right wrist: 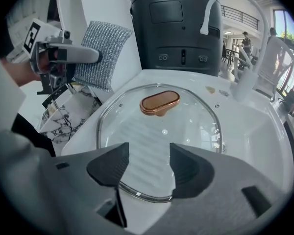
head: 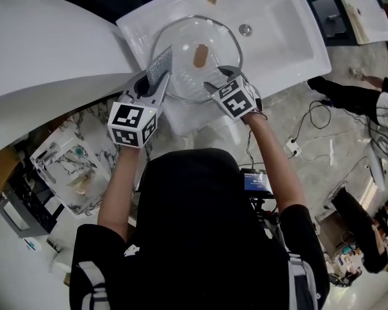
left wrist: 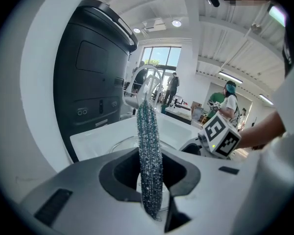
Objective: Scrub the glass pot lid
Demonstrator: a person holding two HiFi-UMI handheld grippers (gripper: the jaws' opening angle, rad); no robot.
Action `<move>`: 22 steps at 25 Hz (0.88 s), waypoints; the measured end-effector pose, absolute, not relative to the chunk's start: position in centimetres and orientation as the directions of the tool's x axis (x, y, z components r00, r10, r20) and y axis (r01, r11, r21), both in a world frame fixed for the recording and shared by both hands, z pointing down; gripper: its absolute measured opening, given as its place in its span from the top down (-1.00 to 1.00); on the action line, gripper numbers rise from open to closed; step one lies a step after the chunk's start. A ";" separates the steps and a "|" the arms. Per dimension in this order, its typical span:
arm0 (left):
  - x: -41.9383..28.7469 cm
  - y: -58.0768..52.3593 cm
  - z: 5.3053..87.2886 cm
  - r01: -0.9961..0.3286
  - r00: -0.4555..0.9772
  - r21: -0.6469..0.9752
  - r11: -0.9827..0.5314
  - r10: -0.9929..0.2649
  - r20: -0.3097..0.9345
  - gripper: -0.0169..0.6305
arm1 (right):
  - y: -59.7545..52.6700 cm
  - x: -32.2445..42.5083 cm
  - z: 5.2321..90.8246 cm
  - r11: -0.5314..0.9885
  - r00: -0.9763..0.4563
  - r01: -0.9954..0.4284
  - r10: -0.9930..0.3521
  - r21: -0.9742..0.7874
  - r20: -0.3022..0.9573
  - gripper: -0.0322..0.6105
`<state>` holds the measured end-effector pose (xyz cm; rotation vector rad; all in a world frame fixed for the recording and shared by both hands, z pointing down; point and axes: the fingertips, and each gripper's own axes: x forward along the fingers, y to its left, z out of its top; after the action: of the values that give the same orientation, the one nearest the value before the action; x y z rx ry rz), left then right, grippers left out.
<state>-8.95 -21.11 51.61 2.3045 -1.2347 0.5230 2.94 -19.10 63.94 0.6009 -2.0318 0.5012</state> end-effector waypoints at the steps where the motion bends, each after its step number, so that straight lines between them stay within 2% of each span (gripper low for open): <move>1: -8.9 -21.2 51.7 -0.845 0.522 0.217 -0.489 -0.664 0.535 0.73 | -19.1 2.9 64.0 0.798 -0.448 -0.593 -0.215 -0.108 0.868 0.16; 8: -8.8 -22.6 51.6 -0.833 0.523 0.166 -0.527 -0.656 0.544 0.73 | -19.1 2.9 64.0 0.804 -0.445 -0.588 -0.230 -0.089 0.865 0.16; 16: -7.4 -25.1 51.2 -0.788 0.528 0.036 -0.615 -0.643 0.555 0.73 | -19.0 2.8 64.0 0.800 -0.455 -0.593 -0.245 -0.086 0.856 0.15; 22: -6.4 -26.6 52.3 -0.709 0.507 -0.089 -0.700 -0.593 0.625 0.73 | -18.9 2.8 64.0 0.800 -0.465 -0.593 -0.249 -0.090 0.850 0.15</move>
<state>-6.38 -26.62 52.33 2.5684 -1.1207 0.9607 2.80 -18.93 64.03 0.6237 -2.0612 0.4712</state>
